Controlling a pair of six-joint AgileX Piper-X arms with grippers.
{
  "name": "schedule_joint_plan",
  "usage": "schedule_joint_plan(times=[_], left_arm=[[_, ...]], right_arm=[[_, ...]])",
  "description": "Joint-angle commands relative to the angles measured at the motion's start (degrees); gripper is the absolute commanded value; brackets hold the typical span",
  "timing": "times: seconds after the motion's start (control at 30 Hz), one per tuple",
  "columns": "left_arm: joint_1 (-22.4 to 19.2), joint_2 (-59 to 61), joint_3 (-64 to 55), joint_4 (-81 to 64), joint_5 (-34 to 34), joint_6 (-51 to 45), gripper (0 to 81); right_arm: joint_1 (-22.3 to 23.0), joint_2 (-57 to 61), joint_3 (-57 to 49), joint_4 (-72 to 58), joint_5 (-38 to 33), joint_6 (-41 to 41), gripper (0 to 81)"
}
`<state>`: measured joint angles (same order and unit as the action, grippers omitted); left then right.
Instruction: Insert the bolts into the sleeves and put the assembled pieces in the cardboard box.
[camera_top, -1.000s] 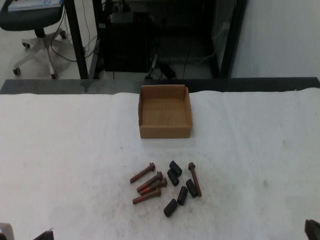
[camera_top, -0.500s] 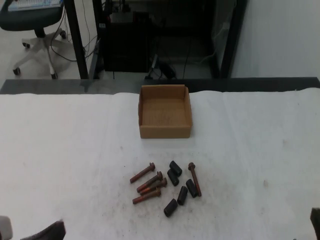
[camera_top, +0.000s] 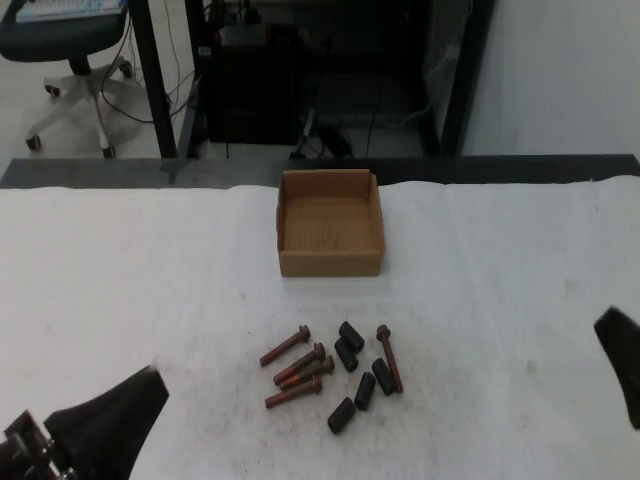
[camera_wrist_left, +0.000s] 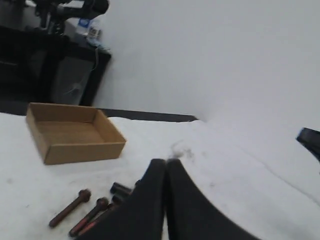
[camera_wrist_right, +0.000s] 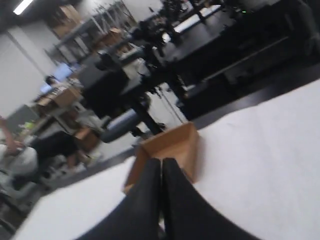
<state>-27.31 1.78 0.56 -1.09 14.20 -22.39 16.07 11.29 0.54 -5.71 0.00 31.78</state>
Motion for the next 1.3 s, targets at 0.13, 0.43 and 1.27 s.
schedule_joint_plan(times=[0.13,0.43,1.27], left_arm=[[-0.18,4.39,-5.64,1.83,6.17,2.13,0.3],[-0.18,36.25,-26.61,20.45,7.78,23.33,0.3],[-0.33,101.49,-77.73,56.34,4.96,50.70,42.1]], right_arm=[[-0.06,0.75,-2.36,-3.72,-22.93,6.47,0.8],[-0.06,14.89,-22.44,29.69,-19.51,-19.79,0.9],[-0.06,41.15,-47.12,43.22,-19.56,-31.29,28.8]])
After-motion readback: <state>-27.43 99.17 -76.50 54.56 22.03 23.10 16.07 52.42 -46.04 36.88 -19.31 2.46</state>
